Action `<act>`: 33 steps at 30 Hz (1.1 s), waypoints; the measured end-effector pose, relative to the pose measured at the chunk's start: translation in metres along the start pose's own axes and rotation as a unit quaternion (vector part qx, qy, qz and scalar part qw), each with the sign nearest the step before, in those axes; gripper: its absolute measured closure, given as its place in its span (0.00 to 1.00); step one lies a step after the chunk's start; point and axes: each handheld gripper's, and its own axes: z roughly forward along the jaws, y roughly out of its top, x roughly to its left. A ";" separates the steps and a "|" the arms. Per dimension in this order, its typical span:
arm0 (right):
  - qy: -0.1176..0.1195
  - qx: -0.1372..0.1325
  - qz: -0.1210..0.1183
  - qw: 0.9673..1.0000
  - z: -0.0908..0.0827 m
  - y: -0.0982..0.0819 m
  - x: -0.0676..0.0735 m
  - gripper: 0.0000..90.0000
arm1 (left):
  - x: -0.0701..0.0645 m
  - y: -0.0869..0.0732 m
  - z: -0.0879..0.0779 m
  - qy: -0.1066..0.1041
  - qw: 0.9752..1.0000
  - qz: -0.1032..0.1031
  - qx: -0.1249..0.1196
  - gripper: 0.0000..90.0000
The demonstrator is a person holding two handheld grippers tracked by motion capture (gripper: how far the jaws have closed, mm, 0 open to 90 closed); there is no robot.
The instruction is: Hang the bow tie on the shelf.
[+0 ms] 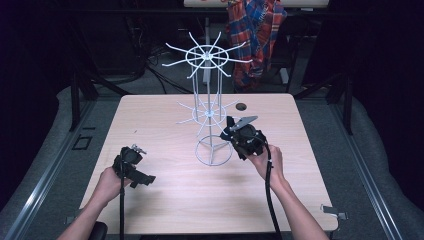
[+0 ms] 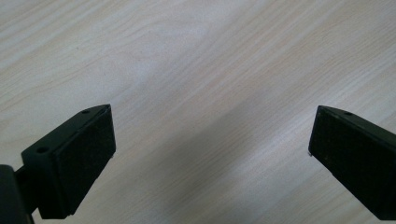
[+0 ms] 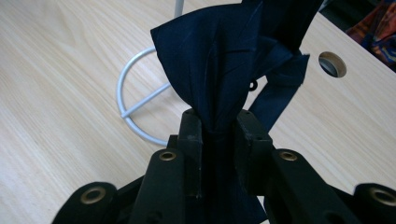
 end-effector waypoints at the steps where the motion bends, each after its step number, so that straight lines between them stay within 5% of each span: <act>1: -0.001 0.000 -0.002 1.000 0.002 -0.001 0.000 0.82 | 0.000 0.000 0.000 0.000 1.000 0.000 0.001 0.01; 8: 0.010 0.005 -0.015 1.000 0.008 -0.003 0.001 0.77 | 0.000 -0.001 0.000 0.000 1.000 0.000 0.000 0.01; 33: 0.048 0.021 0.006 0.999 0.016 -0.007 -0.003 0.76 | 0.000 -0.001 0.000 0.000 1.000 0.001 0.001 0.01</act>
